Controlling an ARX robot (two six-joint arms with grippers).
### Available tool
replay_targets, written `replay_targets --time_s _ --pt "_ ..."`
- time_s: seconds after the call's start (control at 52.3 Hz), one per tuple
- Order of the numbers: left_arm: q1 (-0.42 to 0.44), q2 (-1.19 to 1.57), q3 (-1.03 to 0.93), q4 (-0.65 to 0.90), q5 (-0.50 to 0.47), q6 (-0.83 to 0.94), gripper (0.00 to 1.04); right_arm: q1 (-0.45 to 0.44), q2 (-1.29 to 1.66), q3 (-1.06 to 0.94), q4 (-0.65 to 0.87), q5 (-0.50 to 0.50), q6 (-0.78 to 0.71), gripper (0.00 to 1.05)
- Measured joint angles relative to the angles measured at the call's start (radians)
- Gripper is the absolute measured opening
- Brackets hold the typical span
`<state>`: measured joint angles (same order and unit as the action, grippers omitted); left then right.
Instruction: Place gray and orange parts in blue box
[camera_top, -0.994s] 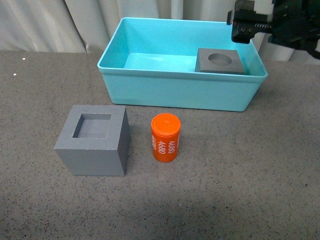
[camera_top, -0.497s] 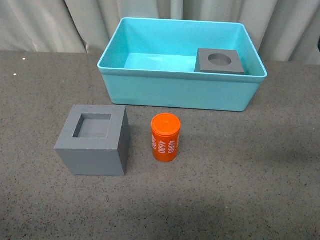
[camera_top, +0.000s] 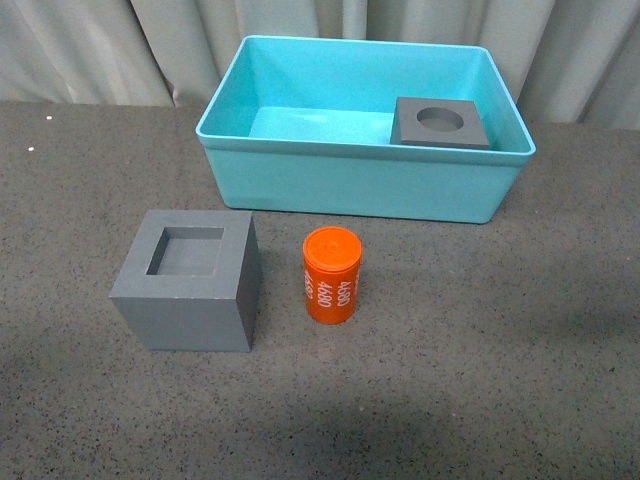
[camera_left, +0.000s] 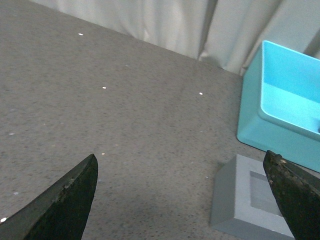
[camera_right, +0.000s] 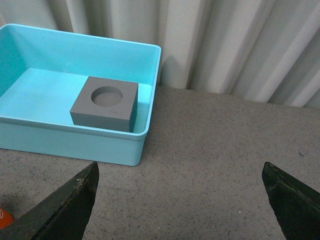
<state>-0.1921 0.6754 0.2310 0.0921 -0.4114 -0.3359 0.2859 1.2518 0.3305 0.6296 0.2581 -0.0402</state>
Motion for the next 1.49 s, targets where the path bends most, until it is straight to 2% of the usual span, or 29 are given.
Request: replay_targets --time_s 0.134,0.306,0.956,1.147,1.434,1.491 --pt "-0.003 0.379 0.090 0.182 0.124 0.000 0.98 0.000 0.000 0.000 0.000 0.000 -0.001 0.95" --pt "-0.023 0.671 0.186 0.238 0.213 0.017 0.98 0.000 0.000 0.000 0.000 0.000 -0.001 0.95" --pt "-0.089 1.061 0.361 0.276 0.224 0.018 0.97 0.000 0.000 0.000 0.000 0.000 -0.001 0.95" --pt "-0.095 1.078 0.380 0.266 0.222 0.010 0.72 0.000 0.000 0.000 0.000 0.000 -0.001 0.95" --pt "-0.119 1.069 0.409 0.204 0.232 0.016 0.18 0.000 0.000 0.000 0.000 0.000 -0.001 0.95" --pt "-0.117 1.055 0.409 0.191 0.231 0.015 0.17 0.000 0.000 0.000 0.000 0.000 -0.001 0.95"
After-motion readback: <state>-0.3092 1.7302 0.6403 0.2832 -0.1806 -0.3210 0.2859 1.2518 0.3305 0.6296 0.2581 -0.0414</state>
